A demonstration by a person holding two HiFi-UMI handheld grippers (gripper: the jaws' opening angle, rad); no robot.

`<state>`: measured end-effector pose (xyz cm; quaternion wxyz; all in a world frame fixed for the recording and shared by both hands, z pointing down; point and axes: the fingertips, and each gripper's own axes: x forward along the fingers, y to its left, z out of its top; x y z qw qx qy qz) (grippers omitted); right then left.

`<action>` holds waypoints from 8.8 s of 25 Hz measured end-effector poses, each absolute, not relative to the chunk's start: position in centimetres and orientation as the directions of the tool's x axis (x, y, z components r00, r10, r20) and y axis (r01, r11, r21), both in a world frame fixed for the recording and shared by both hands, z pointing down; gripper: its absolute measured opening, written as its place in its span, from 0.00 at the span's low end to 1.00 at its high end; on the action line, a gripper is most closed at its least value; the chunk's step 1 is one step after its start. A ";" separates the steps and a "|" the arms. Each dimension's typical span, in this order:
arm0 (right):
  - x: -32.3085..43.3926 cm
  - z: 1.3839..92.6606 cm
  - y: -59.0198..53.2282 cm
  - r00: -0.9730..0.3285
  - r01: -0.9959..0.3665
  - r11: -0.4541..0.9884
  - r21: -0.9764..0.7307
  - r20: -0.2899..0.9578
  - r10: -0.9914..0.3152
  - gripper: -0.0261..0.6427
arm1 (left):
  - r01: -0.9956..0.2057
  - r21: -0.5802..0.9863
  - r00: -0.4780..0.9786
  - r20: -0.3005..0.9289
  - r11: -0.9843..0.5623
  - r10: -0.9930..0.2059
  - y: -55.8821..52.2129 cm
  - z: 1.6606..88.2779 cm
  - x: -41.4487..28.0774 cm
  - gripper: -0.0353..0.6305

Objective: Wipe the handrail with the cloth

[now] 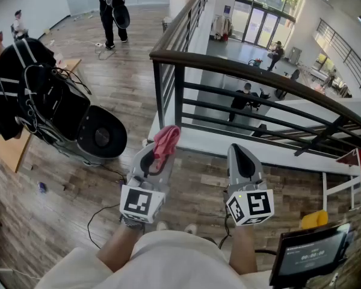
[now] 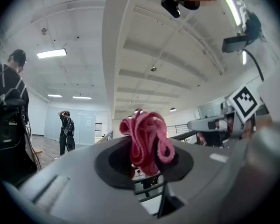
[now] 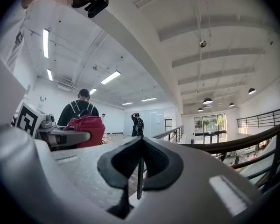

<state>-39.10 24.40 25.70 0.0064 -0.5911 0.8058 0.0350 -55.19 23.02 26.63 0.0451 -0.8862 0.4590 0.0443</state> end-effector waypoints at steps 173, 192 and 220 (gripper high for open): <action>-31.3 30.7 -19.4 -0.406 -0.911 0.387 -0.141 0.140 -0.903 0.04 | -0.940 -0.024 0.336 0.103 -0.340 -0.936 -19.4 34.3 -51.9 0.23; -31.7 32.7 -24.4 -0.350 -0.935 0.322 -0.148 0.241 -0.905 0.04 | -0.915 -0.165 0.305 0.312 -0.368 -0.900 -27.2 37.8 -52.4 0.25; -32.7 37.5 -25.8 -0.304 -0.949 0.245 -0.201 0.363 -0.881 0.04 | -0.817 -0.176 0.424 0.465 -0.550 -0.778 -28.0 40.1 -50.9 0.23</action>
